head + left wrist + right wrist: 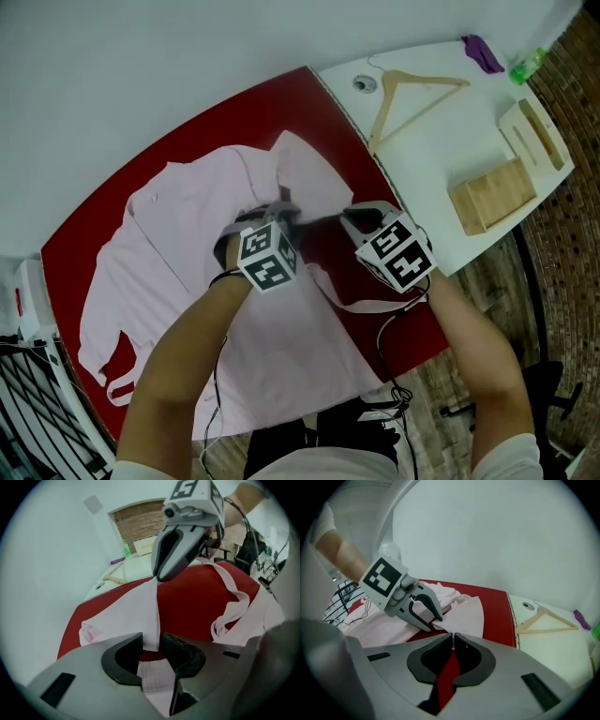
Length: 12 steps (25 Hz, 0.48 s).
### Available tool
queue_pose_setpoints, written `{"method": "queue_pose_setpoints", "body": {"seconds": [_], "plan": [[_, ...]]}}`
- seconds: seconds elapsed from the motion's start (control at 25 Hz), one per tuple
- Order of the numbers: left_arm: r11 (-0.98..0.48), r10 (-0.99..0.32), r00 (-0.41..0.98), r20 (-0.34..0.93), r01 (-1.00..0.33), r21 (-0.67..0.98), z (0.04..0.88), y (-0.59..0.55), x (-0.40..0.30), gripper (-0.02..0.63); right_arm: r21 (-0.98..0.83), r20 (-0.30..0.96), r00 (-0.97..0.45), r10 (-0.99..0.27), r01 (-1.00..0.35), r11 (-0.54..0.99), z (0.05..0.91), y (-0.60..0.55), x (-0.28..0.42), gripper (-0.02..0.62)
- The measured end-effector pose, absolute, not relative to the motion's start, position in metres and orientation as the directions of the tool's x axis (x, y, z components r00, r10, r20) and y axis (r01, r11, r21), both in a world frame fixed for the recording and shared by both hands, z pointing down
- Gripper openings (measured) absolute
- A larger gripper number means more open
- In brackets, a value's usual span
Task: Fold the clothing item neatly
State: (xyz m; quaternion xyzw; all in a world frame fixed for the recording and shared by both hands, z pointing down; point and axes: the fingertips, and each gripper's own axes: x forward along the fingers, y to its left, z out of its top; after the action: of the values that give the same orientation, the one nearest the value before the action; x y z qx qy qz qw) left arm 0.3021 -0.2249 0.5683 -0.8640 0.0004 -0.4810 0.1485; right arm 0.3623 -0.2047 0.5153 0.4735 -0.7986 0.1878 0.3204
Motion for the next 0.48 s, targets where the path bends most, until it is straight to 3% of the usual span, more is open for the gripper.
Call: {"method": "queue_pose_setpoints", "body": {"seconds": [0.16, 0.28, 0.48], "plan": [[-0.944, -0.191, 0.531, 0.826, 0.131, -0.303, 0.568, -0.227, 0.302, 0.126, -0.066, 0.667, -0.388, -0.636, -0.881, 0.468, 0.508, -0.203, 0.359, 0.031], [-0.942, -0.231, 0.531, 0.815, 0.090, -0.325, 0.562, -0.235, 0.298, 0.047, -0.076, 0.663, -0.397, -0.634, -0.879, 0.471, 0.506, -0.201, 0.357, 0.031], [-0.945, -0.244, 0.542, 0.804, 0.054, -0.323, 0.537, -0.240, 0.286, 0.028, -0.080, 0.663, -0.402, -0.631, -0.877, 0.475, 0.504, -0.194, 0.353, 0.031]]}}
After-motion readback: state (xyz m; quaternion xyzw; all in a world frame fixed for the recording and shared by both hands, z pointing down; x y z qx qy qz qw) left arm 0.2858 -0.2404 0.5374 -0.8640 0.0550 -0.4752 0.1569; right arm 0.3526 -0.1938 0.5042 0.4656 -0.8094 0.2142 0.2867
